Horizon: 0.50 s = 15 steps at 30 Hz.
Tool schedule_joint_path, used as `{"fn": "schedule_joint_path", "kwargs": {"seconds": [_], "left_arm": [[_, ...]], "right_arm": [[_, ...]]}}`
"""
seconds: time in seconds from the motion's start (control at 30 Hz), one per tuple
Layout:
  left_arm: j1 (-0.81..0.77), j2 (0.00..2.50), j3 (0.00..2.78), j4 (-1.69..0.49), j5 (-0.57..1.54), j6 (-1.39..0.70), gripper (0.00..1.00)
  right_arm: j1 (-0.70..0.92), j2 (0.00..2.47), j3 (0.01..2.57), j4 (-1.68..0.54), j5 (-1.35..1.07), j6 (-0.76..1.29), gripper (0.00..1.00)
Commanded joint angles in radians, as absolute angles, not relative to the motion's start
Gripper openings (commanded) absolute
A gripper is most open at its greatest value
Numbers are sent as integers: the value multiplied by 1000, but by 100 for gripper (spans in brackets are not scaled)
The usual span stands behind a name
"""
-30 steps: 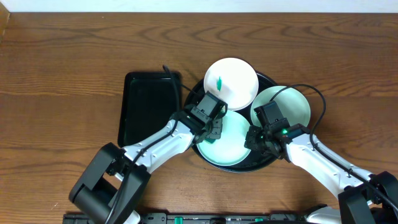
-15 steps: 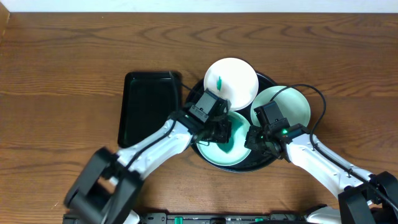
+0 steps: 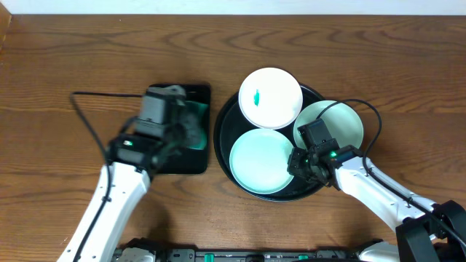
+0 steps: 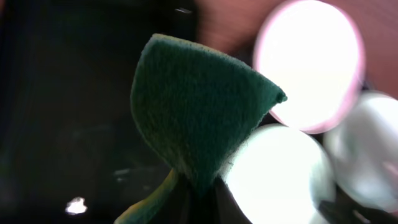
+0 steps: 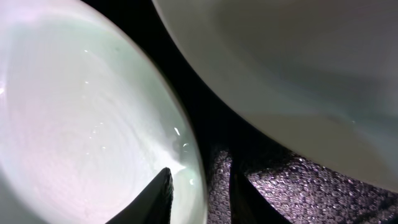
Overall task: Clean dirty plates on tray and stack at the side
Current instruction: 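Return the sponge with the left gripper over the black tray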
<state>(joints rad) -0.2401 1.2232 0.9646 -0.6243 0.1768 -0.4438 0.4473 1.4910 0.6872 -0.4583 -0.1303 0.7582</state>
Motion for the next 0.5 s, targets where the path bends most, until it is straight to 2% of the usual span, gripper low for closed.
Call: {"fn": "schedule_joint_path", "kwargs": {"seconds": [0.0, 0.1, 0.3, 0.47], "left_arm": [[-85, 1258, 986, -686, 137, -415, 7], [2, 1314, 986, -729, 138, -411, 7], [21, 1409, 986, -735, 146, -357, 7], [21, 1461, 986, -723, 144, -279, 7]], "right_arm": [[453, 1478, 672, -459, -109, 762, 25], [453, 1478, 672, -457, -109, 762, 20], [453, 1478, 651, -438, -79, 762, 17], [453, 1478, 651, -400, -80, 762, 5]]}}
